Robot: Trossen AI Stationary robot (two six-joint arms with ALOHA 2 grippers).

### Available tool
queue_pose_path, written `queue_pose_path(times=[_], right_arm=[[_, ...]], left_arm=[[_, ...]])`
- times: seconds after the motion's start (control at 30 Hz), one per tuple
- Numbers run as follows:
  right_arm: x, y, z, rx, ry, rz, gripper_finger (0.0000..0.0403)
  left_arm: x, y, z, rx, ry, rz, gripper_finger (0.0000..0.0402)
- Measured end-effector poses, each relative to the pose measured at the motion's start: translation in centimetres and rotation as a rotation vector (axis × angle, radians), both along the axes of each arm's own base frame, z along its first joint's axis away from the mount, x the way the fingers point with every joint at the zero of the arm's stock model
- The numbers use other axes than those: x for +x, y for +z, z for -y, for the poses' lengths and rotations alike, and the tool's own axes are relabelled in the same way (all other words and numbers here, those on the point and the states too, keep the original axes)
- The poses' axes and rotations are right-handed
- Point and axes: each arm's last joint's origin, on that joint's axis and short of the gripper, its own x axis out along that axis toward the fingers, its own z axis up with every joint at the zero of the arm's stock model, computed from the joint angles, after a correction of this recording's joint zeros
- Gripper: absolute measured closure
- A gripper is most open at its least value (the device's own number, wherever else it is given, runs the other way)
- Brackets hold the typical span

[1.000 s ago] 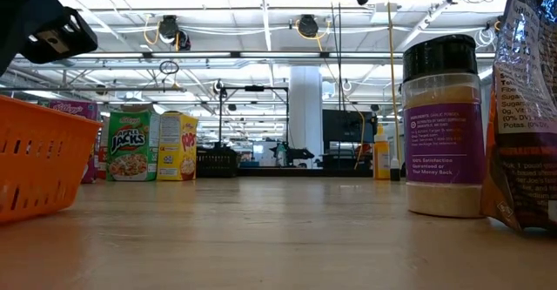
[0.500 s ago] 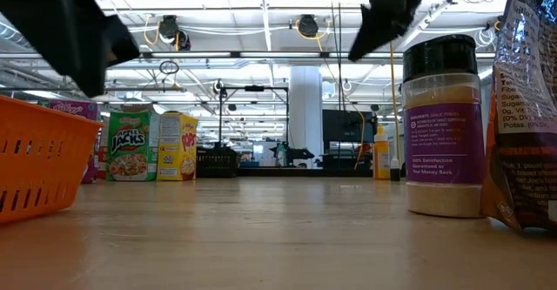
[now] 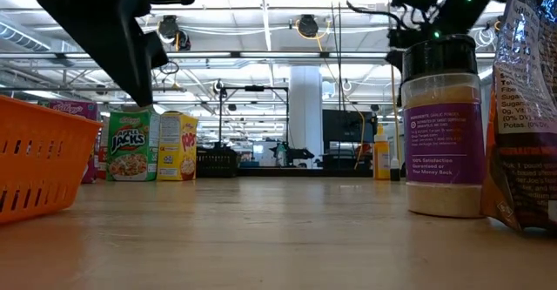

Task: Pick & Place Kitchen Items
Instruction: Put the big black food coloring bottle into the orange bin

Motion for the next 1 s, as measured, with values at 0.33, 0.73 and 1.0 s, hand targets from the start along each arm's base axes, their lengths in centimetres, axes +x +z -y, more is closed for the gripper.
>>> queue_pose_path(times=[0.33,0.73,1.0], right_arm=[[-3.7,-1.6,1.4,0.041,-0.124,0.054,0.0323],[-5.0,-2.7,2.3,0.064,-0.185,0.027,0.0274],[-5.0,-2.7,2.4,0.051,-0.171,0.029,0.0273]], left_arm=[[0.6,0.0,-1.3,0.007,0.031,0.008,0.0261],[0.7,0.0,-1.6,0.012,0.030,0.014,0.0261],[0.8,0.1,-1.6,0.014,0.020,0.024,0.0261]])
